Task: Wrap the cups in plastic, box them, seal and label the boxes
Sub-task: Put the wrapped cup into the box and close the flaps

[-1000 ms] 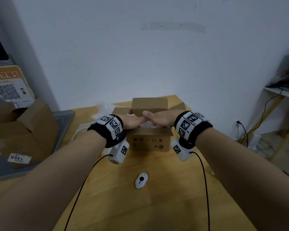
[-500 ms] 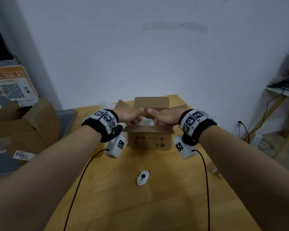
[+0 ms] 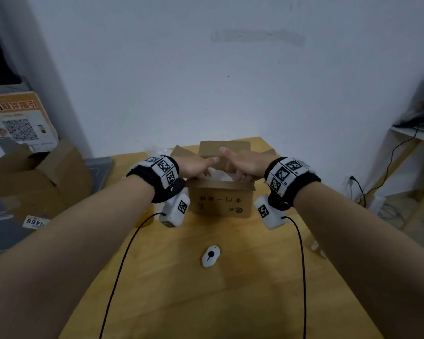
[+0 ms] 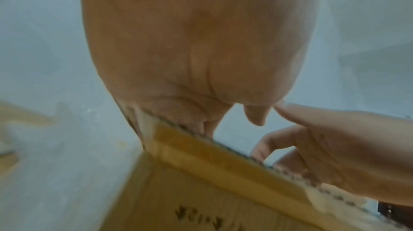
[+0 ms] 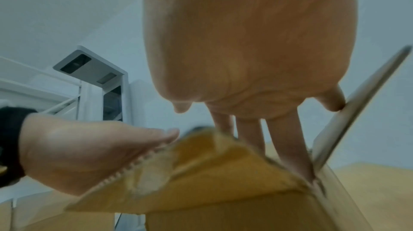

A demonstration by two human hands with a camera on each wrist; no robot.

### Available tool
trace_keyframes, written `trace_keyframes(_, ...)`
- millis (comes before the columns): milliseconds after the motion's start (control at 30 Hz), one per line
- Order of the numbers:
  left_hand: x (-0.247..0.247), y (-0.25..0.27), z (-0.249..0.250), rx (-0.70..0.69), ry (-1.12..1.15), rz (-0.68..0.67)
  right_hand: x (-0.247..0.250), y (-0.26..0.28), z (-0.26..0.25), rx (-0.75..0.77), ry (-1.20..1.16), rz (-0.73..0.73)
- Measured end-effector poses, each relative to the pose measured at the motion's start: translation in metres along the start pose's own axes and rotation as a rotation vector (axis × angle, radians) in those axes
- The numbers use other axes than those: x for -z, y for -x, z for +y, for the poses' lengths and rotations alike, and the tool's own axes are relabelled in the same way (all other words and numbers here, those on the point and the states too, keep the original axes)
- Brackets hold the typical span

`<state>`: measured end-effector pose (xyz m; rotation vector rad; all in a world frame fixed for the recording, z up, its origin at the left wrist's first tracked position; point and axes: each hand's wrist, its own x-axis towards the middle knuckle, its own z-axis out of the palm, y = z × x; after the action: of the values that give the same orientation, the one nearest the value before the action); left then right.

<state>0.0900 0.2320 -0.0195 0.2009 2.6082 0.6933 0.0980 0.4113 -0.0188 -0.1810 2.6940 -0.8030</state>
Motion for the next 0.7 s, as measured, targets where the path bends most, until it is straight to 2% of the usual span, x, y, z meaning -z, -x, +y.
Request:
trace_keyframes(100, 0.016, 0.014, -0.012, -0.075, 0.05, 0.069, 0.004, 0.005, -0.011, 0.093, 0.016, 0.18)
trace_keyframes(167, 0.03, 0.034, -0.015, -0.134, 0.119, 0.171, 0.006, 0.009, -0.025, 0.181, -0.05, 0.303)
trace_keyframes(267, 0.052, 0.059, -0.031, -0.189, 0.236, 0.342, 0.004, 0.02, -0.053, 0.295, -0.237, 0.366)
trace_keyframes(333, 0.063, 0.071, -0.05, -0.161, 0.263, 0.394, -0.003, 0.028, -0.073, 0.328, -0.316, 0.318)
trace_keyframes(433, 0.068, 0.085, -0.084, -0.106, 0.31, 0.44, -0.025, 0.034, -0.102, 0.316, -0.282, 0.121)
trace_keyframes(567, 0.066, 0.09, -0.139, 0.0, 0.382, 0.501, -0.067, 0.025, -0.126, 0.224, -0.188, -0.148)
trace_keyframes(700, 0.056, 0.09, -0.178, 0.082, 0.473, 0.542, -0.11, 0.009, -0.13, 0.068, -0.113, -0.283)
